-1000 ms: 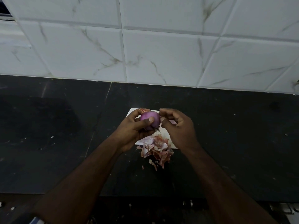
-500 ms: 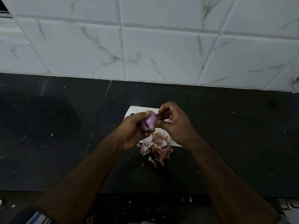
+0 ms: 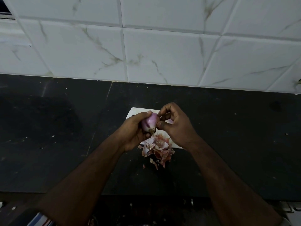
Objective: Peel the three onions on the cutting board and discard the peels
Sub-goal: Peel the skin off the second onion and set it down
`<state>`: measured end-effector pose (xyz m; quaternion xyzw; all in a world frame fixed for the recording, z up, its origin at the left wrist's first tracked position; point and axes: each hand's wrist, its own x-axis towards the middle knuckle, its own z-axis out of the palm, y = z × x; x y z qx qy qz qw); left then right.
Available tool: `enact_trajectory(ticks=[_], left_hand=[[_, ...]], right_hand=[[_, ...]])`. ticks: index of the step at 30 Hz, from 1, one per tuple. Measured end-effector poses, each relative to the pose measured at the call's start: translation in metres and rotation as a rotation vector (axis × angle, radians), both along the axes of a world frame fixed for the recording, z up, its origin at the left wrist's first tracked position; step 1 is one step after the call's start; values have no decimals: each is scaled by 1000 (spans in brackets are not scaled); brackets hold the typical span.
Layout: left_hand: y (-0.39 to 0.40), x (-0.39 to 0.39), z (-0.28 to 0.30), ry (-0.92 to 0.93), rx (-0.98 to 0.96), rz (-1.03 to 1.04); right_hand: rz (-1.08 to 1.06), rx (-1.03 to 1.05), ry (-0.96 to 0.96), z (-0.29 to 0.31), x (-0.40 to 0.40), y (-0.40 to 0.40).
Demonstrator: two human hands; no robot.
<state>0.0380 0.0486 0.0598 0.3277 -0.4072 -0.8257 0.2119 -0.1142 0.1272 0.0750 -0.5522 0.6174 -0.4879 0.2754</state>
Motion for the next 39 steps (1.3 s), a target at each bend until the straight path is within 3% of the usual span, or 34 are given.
enact_trajectory(ticks=[12,18,23,39], left_hand=[[2,1,-5,-27,0,19],[0,1,1,-18,5,20],[1,0,0,-35,-4,28],[3,2,2,-46,-19,34]], right_hand=[[98,49,100,3,-3,1],[-9,-16,2,5,-3,2],[-58,-40,42,2,0,0],[-7,-4,63,-2,-1,-1]])
